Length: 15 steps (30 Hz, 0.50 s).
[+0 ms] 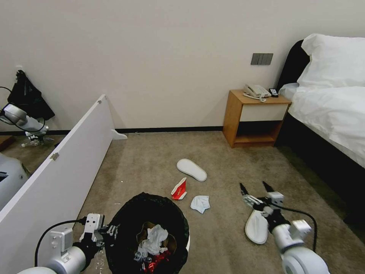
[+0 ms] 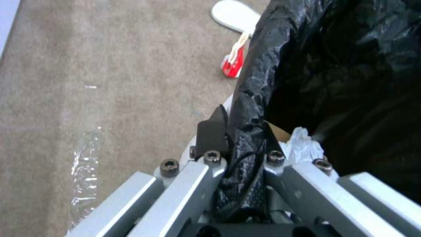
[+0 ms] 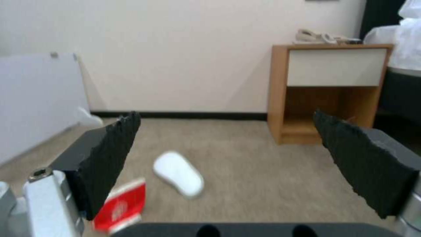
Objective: Pick up the trash bin, then pick up the garbage from the floor and place it into the trash bin.
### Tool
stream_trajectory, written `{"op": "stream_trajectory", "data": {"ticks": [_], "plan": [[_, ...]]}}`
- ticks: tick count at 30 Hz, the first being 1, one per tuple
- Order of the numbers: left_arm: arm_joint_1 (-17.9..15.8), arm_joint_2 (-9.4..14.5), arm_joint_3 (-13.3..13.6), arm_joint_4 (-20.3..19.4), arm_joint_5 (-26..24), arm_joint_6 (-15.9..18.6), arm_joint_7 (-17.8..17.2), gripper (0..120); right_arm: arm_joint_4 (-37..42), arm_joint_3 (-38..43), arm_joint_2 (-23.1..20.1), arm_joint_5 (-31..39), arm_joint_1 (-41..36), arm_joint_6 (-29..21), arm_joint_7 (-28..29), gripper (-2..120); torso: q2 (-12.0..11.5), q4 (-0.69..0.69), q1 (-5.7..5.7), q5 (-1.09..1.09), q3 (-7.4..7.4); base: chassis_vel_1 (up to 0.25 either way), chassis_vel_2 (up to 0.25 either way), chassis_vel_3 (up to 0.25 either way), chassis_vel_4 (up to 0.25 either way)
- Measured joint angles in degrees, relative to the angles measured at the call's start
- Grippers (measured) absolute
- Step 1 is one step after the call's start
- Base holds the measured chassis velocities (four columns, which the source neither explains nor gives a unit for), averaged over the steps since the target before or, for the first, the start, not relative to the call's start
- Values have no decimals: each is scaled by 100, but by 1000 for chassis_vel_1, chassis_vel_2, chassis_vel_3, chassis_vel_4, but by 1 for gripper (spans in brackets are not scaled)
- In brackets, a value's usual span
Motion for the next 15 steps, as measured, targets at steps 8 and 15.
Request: {"op": "stream_trajectory", "data": {"ticks": [8,15], "plan": [[-3,-29,42,113,171,-70,83,3,98,723,721,-1062,-849,82,-429,100,0,0,0,-2,0,0,0,0,0],[62,-78,53,150,362,-126,135,3,59,882,1151,-1351,-1013,345,-579,100,0,1,0,-2,1,0,0,0,0]]}}
